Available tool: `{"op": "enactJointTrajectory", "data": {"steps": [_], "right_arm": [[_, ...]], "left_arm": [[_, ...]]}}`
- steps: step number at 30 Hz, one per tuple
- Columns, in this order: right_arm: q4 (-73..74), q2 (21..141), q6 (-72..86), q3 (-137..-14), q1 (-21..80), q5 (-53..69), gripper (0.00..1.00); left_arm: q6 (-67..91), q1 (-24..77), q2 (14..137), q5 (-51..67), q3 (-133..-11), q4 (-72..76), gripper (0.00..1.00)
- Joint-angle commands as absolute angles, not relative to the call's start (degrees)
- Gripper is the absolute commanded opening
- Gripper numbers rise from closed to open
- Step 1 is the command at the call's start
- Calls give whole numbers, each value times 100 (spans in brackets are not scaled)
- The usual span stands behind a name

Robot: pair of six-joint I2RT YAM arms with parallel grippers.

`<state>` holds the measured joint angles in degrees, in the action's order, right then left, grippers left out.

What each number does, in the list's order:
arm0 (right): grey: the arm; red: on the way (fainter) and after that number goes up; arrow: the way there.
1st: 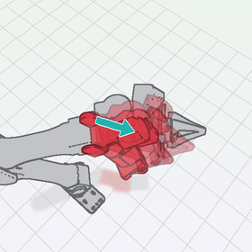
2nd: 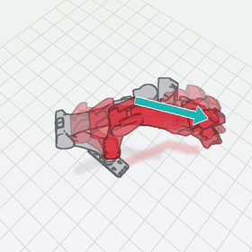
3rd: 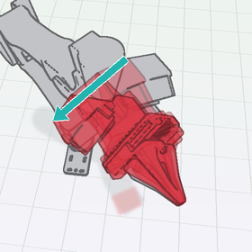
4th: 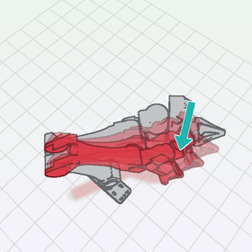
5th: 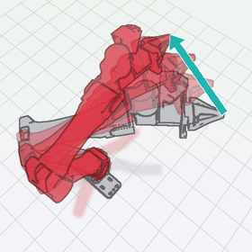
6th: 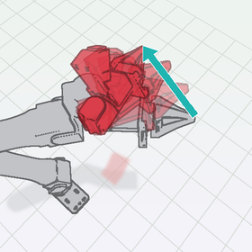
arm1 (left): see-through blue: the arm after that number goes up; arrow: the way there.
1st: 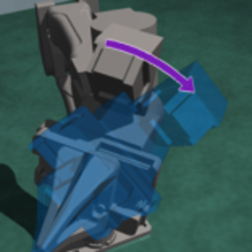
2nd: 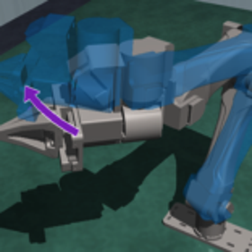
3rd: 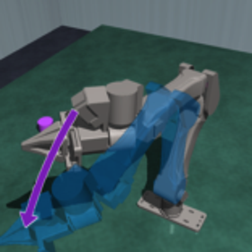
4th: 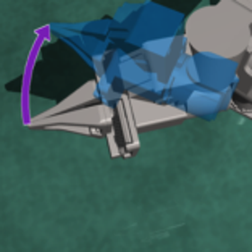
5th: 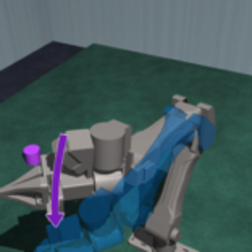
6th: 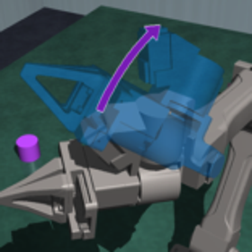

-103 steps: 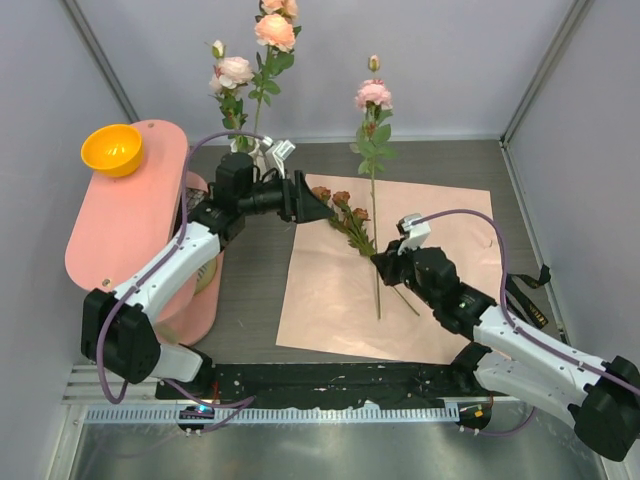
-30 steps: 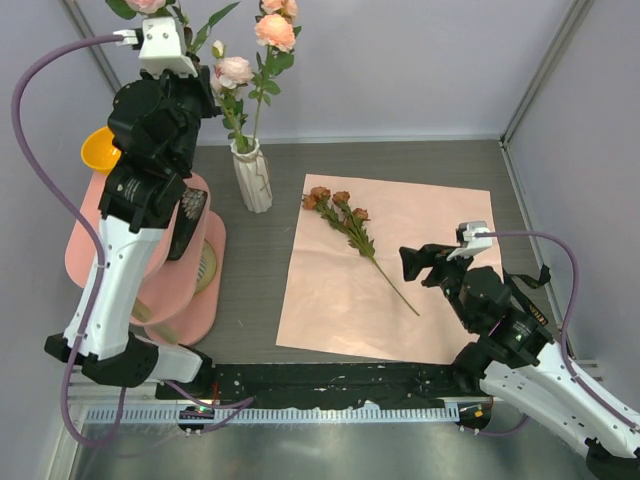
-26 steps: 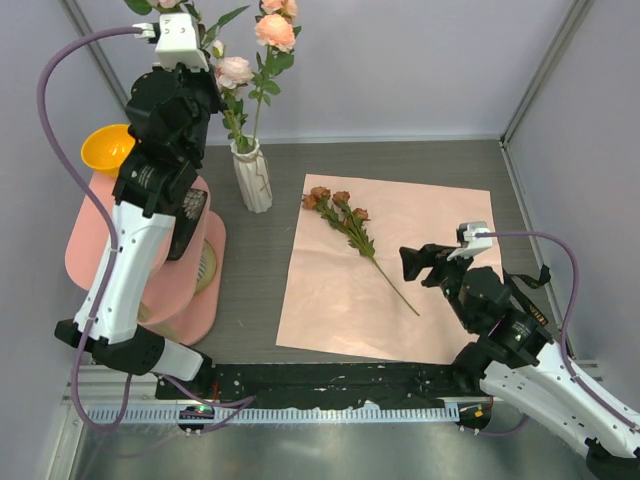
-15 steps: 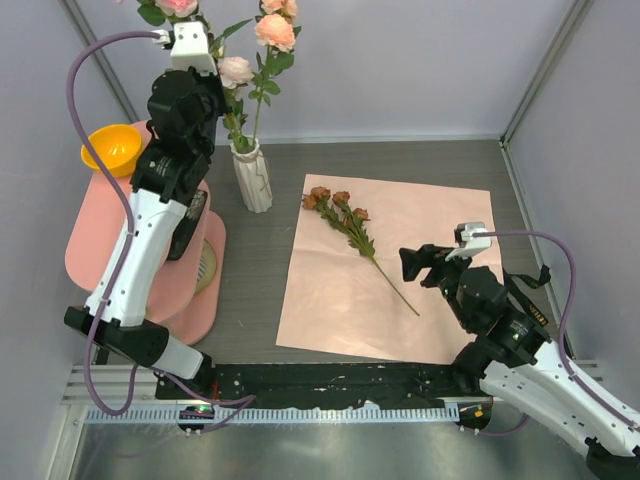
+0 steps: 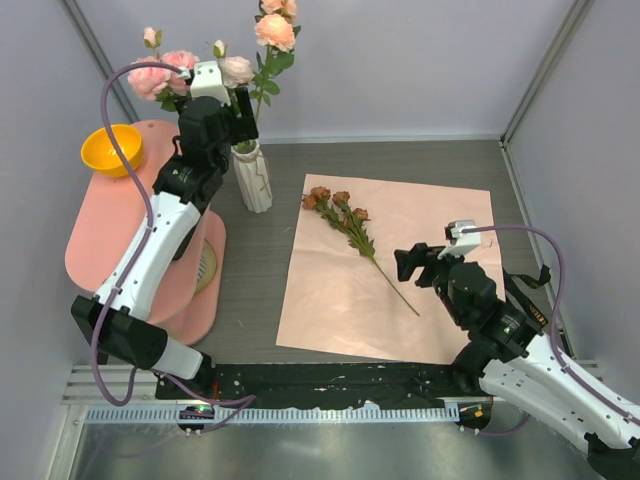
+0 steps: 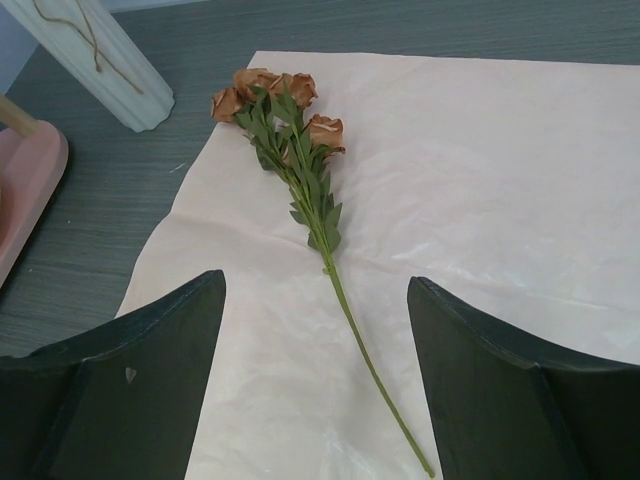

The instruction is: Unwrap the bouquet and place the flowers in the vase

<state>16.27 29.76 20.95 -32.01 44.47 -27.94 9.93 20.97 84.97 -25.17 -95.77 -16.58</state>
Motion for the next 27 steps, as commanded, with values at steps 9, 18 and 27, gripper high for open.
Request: {"op": "enactJointTrajectory", "data": {"steps": [9, 18, 27], "right_arm": [[1414, 5276, 1820, -3891, 4465, -2479, 84], [3523, 8858, 1644, -6273, 4342, -2927, 69], [3771, 9878, 1064, -6856, 4078, -2234, 42]], "left_arm": [[2065, 2074, 7277, 610, -8158, -2022, 97], [2021, 2083, 7787, 2662, -7946, -2417, 91], [1662, 2487, 7428, 2435, -7515, -2461, 91]]}}
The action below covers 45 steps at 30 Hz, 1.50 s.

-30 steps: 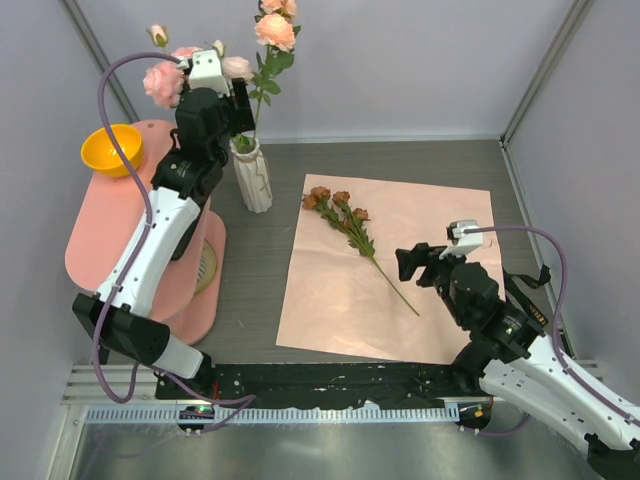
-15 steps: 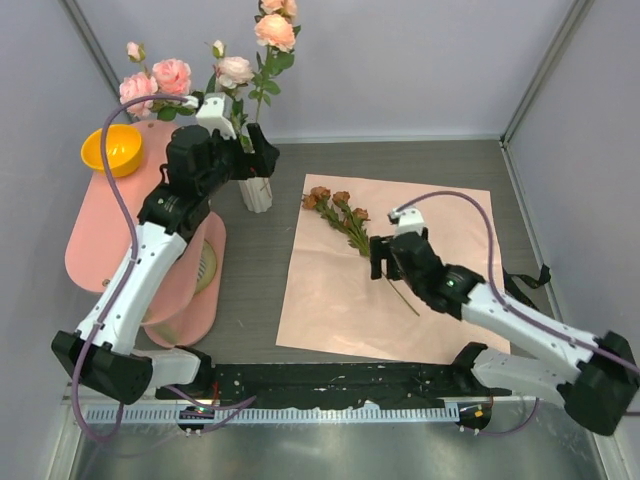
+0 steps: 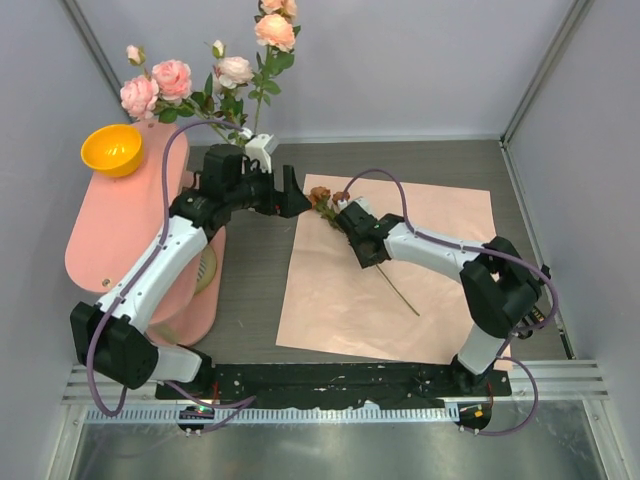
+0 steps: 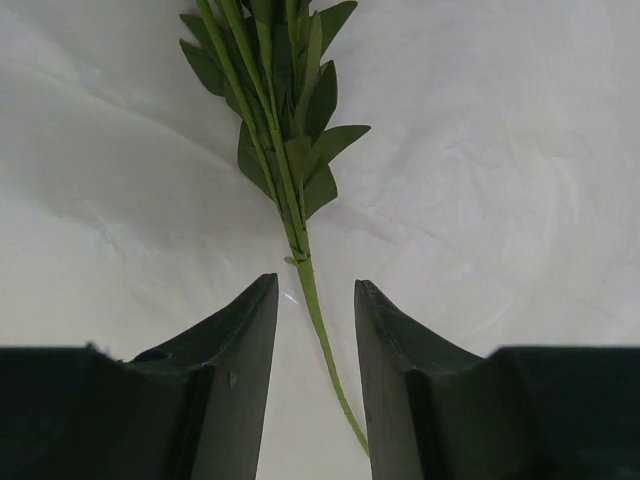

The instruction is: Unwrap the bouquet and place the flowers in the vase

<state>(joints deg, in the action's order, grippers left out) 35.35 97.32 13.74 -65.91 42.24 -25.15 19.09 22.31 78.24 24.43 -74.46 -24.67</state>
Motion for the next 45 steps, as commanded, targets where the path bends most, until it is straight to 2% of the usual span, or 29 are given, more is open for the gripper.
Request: {"op": "enactJointTrajectory", "data": {"steps": [1, 9, 12, 15, 17, 18, 22, 25, 30, 34, 37, 42, 45], "right_arm": [[3762, 9940, 1029, -6855, 4061, -2189, 40], [3700, 10467, 1028, -6829, 4034, -2364, 31], [3691, 10520, 1002, -6934, 4034, -2276, 21], [3691, 10407, 923, -7031, 4034, -2259, 16], [3674, 10214, 896, -7049, 4043, -2494, 3], [3665, 10091, 905, -7031, 4034, -2618, 1], [3393, 9064, 993, -6733, 4122, -3216, 1], [2753, 7765, 932, -6286, 4122, -3173, 1], [601, 5246, 1290, -4643, 4113, -2515, 1], [-596, 3826, 1756, -3438, 4113, -2294, 1], [-861, 3385, 1898, -2998, 4113, -2119, 1], [-607, 3410, 1767, -3120, 4104, -1153, 1], [-545, 3489, 1714, -3138, 4096, -487, 1]], "left_arm": [[1652, 2513, 7409, 2348, -7506, -2478, 91], [1749, 2540, 7295, 2487, -7550, -2505, 91], [1705, 2540, 7233, 2347, -7497, -2478, 92], [1652, 2540, 7269, 2224, -7523, -2549, 92], [1661, 2540, 7286, 2241, -7559, -2584, 92], [1679, 2540, 7286, 2302, -7559, -2567, 91], [1731, 2549, 7304, 2294, -7436, -2400, 91], [1758, 2558, 7435, 2390, -7427, -2365, 91], [2144, 2558, 7541, 3206, -7234, -1856, 88], [2653, 2689, 7567, 4156, -6769, -655, 85], [2760, 2952, 7620, 4526, -6601, -221, 84], [2505, 3489, 7717, 4544, -6469, -71, 84], [2960, 3577, 7796, 4745, -6294, 630, 84]]}}
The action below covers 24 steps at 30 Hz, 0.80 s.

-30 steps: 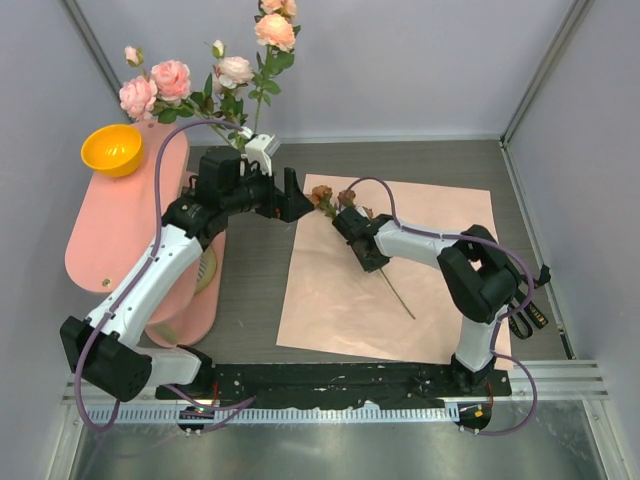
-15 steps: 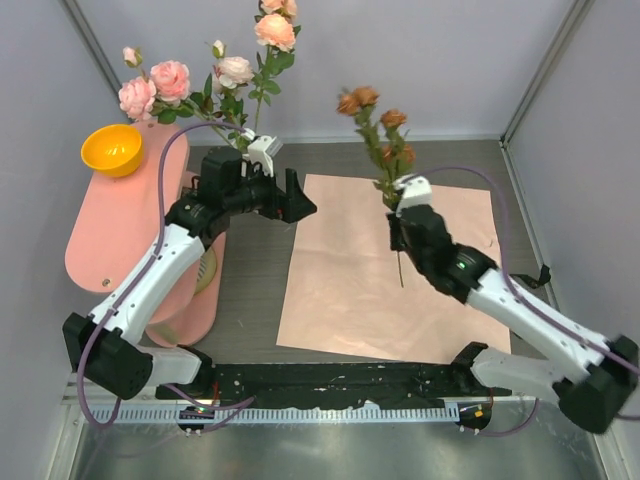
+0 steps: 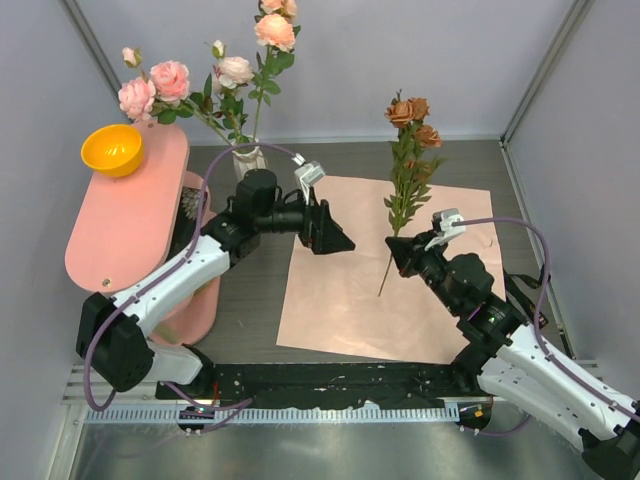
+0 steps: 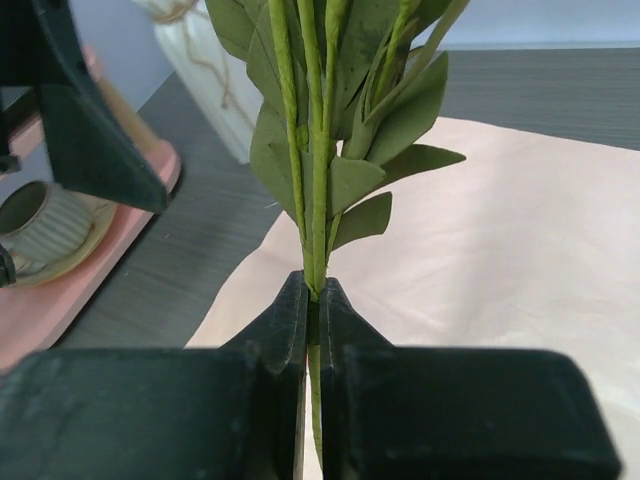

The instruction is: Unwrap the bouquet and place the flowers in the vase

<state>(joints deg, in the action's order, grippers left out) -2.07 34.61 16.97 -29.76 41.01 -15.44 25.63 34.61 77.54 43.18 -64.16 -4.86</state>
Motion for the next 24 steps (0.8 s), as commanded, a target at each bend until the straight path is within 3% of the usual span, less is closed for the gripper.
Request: {"op": "enactJointTrajectory", "data": {"steps": [1, 7, 13, 19, 23, 24], "right_arm": [[-545, 3524, 1696, -3129, 4104, -336, 1], [-291, 3753, 1530, -3313, 4113, 482, 1], [-105, 3710, 1511, -3340, 4113, 624, 1], [-132, 3673, 1468, -3278, 4113, 668, 1], [-105, 3761, 1450, -3278, 4113, 835, 1], [-88, 3779, 1441, -3270, 4105, 809, 13]], "left_arm": [[3223, 3568, 7813, 4685, -6128, 1190, 84], [4850, 3752, 8147, 4351, -5915, 2801, 78], [4773, 4139, 8498, 4184, -6345, 2629, 69], [4615, 4184, 8622, 3920, -6635, 2294, 35], [4097, 4184, 8684, 3877, -7083, 1619, 0], [3887, 4184, 8657, 3789, -7310, 1086, 0]]}}
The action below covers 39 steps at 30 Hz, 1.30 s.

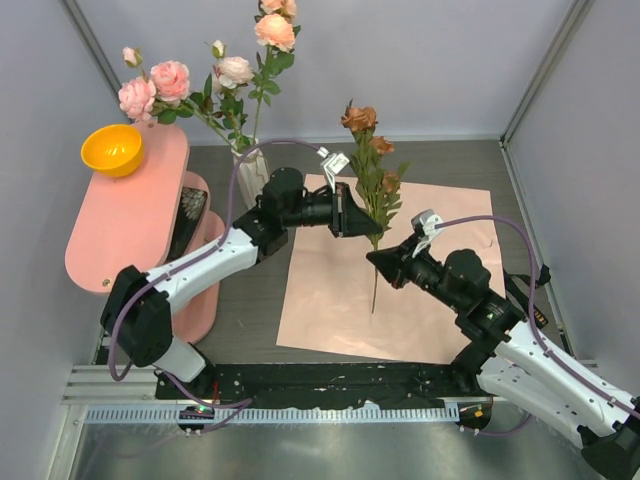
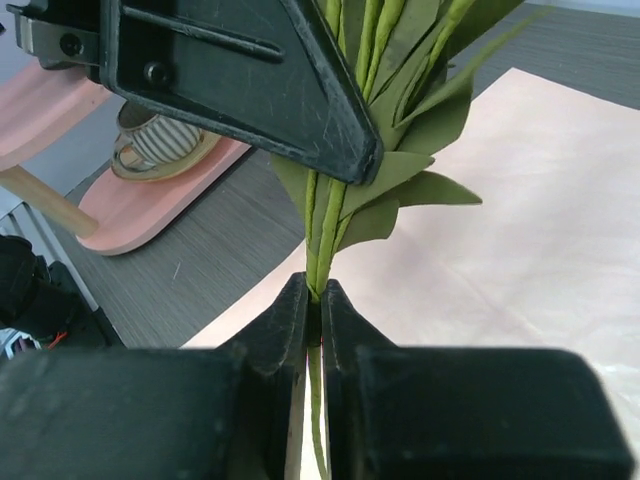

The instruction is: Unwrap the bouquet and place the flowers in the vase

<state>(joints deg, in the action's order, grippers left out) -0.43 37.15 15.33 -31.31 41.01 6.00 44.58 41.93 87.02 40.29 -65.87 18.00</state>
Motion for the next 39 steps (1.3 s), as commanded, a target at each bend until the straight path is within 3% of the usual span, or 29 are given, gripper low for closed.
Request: {"op": "enactJointTrajectory", "data": {"steps": [1, 3, 7, 11, 15, 24, 39], "right_arm": [[-53, 3779, 1433, -3278, 4104, 704, 24], [210, 3823, 1424, -3331, 4113, 128, 51], [562, 3858, 1450, -3445, 4104, -1088, 64], [563, 3858, 1485, -3349, 4113, -1310, 65], [554, 3902, 1494, -3313, 4113, -1283, 64], [800, 3841, 1547, -3480, 4113, -1301, 64], [1011, 3613, 1687, -3419, 4104, -1397, 63]], "left_arm": [[3398, 4192, 8622, 3457, -7452, 750, 0], [2667, 4201, 8386, 2938, -7968, -458, 0], [1049, 4201, 8069, 805, -8998, -1905, 0], [-76, 4184, 7928, -1811, -9764, -2110, 0], [-483, 3878, 7796, -2987, -10001, -1048, 0], [-202, 2787, 8270, -3147, -10283, 104, 0], [465, 2347, 8727, -3225, -9853, 676, 0]]}}
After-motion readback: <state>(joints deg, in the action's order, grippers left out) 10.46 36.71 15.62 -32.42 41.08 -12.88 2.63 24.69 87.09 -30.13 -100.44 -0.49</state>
